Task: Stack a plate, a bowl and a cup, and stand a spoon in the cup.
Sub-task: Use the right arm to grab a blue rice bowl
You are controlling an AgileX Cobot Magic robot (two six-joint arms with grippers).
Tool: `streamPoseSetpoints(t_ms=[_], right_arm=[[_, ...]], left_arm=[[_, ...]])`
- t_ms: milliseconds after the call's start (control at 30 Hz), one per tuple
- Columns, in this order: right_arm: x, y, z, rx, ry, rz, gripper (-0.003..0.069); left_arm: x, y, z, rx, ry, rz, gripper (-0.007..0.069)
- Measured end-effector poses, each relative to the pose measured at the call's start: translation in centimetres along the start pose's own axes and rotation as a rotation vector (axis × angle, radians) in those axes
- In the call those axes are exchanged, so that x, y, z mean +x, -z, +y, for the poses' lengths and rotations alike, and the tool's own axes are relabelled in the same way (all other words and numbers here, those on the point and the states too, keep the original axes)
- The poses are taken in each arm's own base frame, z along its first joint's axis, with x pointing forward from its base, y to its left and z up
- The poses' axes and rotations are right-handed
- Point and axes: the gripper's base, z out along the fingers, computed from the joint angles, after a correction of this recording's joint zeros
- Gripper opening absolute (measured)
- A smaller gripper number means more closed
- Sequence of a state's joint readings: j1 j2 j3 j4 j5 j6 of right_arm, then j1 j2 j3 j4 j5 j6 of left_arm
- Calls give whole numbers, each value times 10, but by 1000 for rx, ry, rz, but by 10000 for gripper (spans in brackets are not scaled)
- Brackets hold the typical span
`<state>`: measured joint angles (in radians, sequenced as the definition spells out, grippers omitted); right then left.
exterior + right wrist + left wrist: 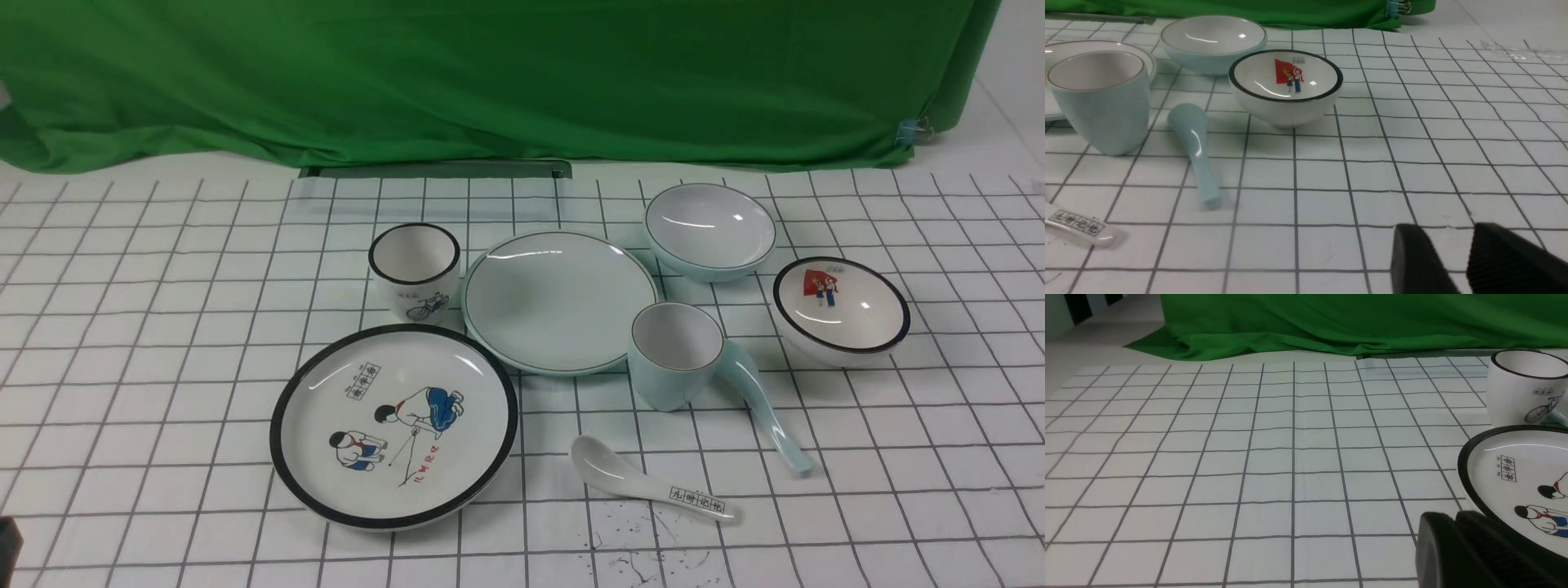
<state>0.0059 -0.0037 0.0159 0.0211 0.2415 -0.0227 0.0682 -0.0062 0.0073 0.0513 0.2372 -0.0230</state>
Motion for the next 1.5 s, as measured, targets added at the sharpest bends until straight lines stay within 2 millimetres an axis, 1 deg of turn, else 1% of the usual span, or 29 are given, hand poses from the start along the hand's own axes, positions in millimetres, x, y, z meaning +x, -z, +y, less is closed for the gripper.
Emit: streamPoseSetpoints(t_ms=[633,800,967,1100,1133,1167,1233,1267,1300,1367,1433,1500], right_arm=[[-1,0,0,1,25,-12,244],[-7,0,0,3,27,-74,244],[-18,2,0,7,28,-197,244],[-20,2,0,6,7,-227,244],[-22,3,0,-6,-94,-242,244],[-22,3,0,-8,-110,-241,244],[-22,3,0,-45,-419,-239,244],[-22,3,-1,-61,-535,-242,244],[-22,3,0,-78,-669,-239,244],[-22,3,0,-99,-855,-229,244],[-21,2,0,-102,-916,-217,244],[-21,2,0,-103,-923,-217,244]], left_arm=[[0,0,0,0,-1,0,-9],[0,0,0,0,-1,0,-9],[0,0,0,-3,-12,0,-9],[-2,0,0,0,1,-17,-9],[-4,0,-1,15,83,-41,-9],[-4,0,-1,18,96,-45,-9],[-9,1,-4,69,445,-85,-9],[-10,1,-5,85,563,-88,-9],[-11,1,-6,113,771,-90,-9],[-13,1,-8,150,1024,-85,-9],[-13,1,-8,158,1091,-86,-9],[-14,1,-8,159,1099,-87,-9]])
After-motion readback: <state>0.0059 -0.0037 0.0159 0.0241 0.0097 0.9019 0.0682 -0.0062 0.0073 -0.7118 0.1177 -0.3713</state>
